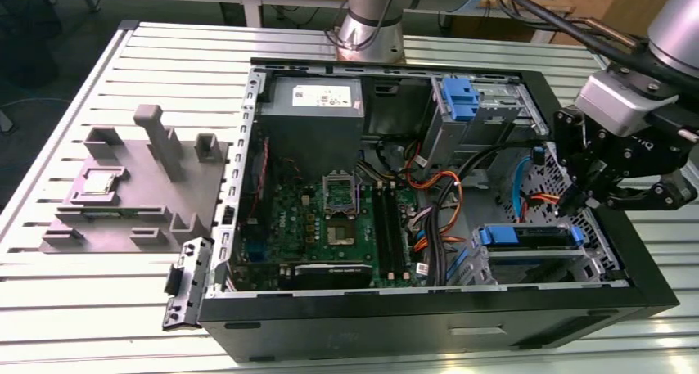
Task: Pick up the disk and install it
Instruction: 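Insert the first disk wire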
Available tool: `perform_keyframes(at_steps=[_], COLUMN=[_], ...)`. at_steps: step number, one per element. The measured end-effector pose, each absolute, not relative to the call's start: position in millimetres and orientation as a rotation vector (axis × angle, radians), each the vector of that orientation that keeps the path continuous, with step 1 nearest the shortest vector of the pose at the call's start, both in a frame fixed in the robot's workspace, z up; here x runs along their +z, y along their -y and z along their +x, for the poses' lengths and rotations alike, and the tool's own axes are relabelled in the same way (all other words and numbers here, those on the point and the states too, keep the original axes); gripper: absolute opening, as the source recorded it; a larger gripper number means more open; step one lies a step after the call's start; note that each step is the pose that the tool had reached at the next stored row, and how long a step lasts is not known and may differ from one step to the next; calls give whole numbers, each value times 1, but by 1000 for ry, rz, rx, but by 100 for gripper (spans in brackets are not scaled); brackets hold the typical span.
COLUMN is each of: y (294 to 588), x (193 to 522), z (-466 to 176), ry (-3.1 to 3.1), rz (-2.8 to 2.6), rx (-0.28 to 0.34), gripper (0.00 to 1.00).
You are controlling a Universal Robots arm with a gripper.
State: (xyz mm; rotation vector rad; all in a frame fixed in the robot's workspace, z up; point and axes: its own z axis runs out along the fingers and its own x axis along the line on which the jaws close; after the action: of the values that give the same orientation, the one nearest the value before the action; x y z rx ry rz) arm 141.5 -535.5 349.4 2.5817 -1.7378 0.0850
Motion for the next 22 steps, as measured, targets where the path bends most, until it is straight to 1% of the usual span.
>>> perform_keyframes(at_steps=[22], y=[535], x=[344], z=[133], ry=[2134], rz=[2254], rx=[77], gripper=[17])
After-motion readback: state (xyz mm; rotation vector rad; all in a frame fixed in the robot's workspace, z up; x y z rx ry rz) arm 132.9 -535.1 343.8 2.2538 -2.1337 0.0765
